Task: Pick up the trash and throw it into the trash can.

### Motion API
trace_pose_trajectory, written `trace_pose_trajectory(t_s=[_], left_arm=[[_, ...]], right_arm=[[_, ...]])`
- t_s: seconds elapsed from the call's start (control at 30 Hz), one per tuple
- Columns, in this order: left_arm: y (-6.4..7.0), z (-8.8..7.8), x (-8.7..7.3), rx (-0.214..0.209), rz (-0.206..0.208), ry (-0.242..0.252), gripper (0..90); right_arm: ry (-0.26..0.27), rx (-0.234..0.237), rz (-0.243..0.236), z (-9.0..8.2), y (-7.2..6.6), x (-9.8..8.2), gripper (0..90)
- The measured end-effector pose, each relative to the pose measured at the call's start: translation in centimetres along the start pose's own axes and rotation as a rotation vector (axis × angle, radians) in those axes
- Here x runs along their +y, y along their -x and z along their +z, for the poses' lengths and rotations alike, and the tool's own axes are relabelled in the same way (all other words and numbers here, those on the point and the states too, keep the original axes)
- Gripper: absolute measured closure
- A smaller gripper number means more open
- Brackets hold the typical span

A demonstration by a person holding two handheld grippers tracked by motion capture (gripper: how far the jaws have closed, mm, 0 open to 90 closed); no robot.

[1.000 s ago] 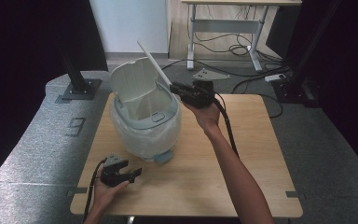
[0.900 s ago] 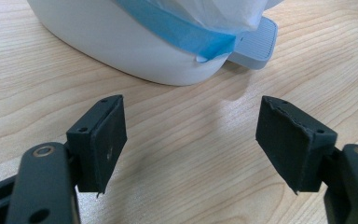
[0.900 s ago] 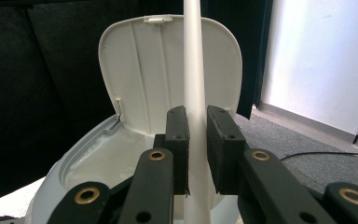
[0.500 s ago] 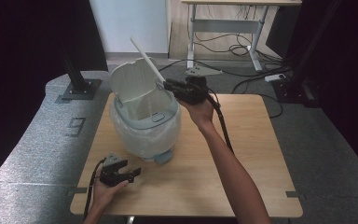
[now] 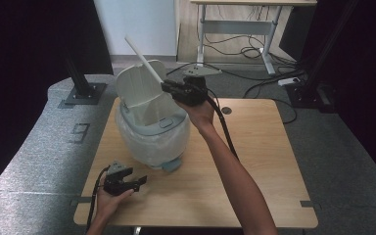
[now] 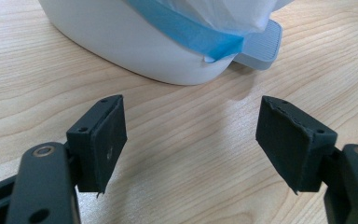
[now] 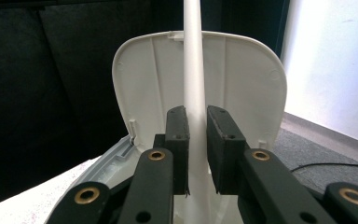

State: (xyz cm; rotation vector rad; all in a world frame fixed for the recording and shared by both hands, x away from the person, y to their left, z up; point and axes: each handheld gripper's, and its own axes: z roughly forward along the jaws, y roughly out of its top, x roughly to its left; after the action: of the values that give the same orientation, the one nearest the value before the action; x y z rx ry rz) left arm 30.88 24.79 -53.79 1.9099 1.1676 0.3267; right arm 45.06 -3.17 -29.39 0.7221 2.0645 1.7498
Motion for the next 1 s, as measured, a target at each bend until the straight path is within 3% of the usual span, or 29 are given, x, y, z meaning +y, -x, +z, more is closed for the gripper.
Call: trace_pose_trajectory(t_s=[1.0], left_arm=[[-0.2,-0.2,-0.1,0.002,-0.002,0.002,24.3]], right_arm=[[-0.012,0.034,0.002,2.4,-1.0,-0.1,78.6]])
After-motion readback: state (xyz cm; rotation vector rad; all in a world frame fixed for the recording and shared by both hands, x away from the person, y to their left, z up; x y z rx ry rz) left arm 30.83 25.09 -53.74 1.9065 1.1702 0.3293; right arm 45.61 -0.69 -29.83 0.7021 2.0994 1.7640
